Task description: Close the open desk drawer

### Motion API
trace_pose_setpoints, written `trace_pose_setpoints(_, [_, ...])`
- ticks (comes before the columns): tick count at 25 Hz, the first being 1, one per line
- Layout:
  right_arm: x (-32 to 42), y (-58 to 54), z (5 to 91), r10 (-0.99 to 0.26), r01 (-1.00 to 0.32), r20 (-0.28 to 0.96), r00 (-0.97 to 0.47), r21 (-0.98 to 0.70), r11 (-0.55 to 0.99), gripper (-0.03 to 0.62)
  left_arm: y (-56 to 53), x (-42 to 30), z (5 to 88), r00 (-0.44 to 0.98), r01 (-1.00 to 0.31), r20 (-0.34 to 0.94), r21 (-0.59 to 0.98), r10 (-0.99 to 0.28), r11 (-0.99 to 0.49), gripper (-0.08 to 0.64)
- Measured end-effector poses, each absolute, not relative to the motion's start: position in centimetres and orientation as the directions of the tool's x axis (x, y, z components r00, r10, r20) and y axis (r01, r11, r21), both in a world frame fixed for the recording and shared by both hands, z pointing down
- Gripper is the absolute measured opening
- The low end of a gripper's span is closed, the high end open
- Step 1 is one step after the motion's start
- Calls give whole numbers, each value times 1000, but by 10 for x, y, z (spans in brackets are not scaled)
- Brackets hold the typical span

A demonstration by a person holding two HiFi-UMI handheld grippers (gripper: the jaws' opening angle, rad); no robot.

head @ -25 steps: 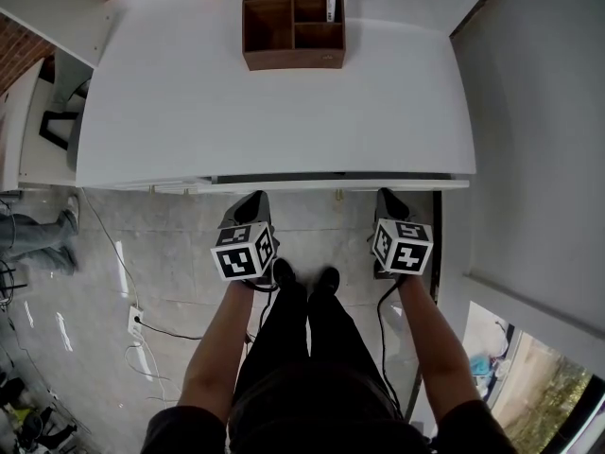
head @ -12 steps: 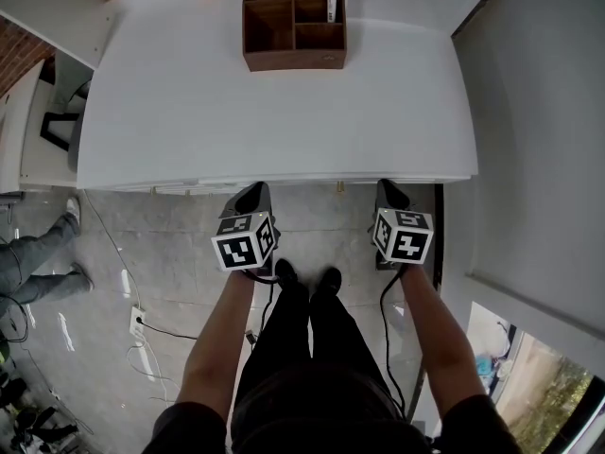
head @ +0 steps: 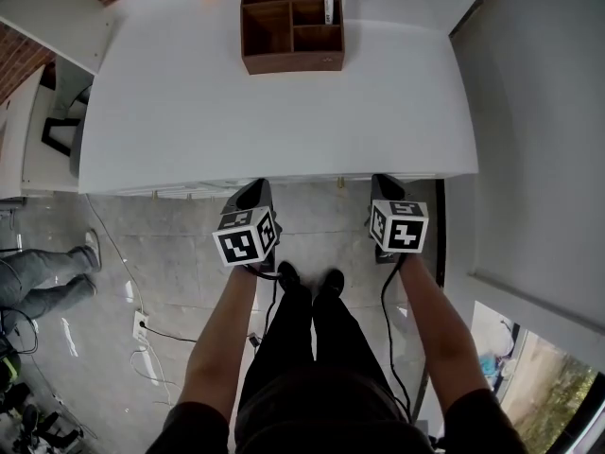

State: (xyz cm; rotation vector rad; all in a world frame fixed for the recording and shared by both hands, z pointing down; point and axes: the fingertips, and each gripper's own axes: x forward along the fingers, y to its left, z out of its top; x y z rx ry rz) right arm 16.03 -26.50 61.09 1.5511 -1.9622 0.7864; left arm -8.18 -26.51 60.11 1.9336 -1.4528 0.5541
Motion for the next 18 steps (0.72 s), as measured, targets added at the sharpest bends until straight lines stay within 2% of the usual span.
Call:
trace_pose_setpoints(8, [167,-248,600,-700,-978,684,-205,-119,171,5,-253,-78,598,299,-952,664,254,-686,-169,11])
trace_pose_setpoints(18, [168,-213,537,-792,-969,560,-245,-159,187,5,-226,-58,541,349,-937,570,217,-744,-273,11])
